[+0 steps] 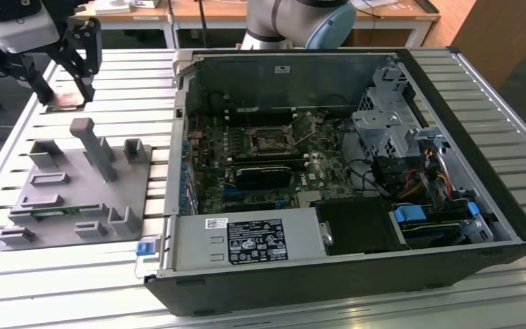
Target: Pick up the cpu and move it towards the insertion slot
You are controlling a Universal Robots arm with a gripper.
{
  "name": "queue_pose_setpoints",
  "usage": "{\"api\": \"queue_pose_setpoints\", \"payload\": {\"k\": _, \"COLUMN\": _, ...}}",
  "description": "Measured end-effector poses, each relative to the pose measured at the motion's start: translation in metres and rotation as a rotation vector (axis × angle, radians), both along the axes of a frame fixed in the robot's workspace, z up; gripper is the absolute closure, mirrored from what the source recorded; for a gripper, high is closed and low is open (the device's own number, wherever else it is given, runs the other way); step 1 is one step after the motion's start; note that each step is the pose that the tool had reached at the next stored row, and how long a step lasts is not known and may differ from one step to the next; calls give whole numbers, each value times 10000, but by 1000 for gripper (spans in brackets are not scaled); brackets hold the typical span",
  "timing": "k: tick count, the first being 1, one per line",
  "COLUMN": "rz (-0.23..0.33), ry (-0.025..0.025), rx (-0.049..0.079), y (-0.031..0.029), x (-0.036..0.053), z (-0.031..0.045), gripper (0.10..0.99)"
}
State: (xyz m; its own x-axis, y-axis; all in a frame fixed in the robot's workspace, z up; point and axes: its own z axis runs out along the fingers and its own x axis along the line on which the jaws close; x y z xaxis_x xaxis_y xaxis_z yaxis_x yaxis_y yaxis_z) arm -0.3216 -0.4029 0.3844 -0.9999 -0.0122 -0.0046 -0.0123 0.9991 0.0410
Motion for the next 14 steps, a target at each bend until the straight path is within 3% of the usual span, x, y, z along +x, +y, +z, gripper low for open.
{"api": "queue_pose_setpoints", "payload": {"k": 5, "rz": 0, "ry": -1, "rx": 11, "y": 0, "x": 52, "z": 5, "gripper": 545}}
{"api": "queue_pose_setpoints", "payload": {"k": 14, "rz": 0, "ry": 0, "rx": 11, "y": 0, "x": 226, "z": 5, "gripper": 545}}
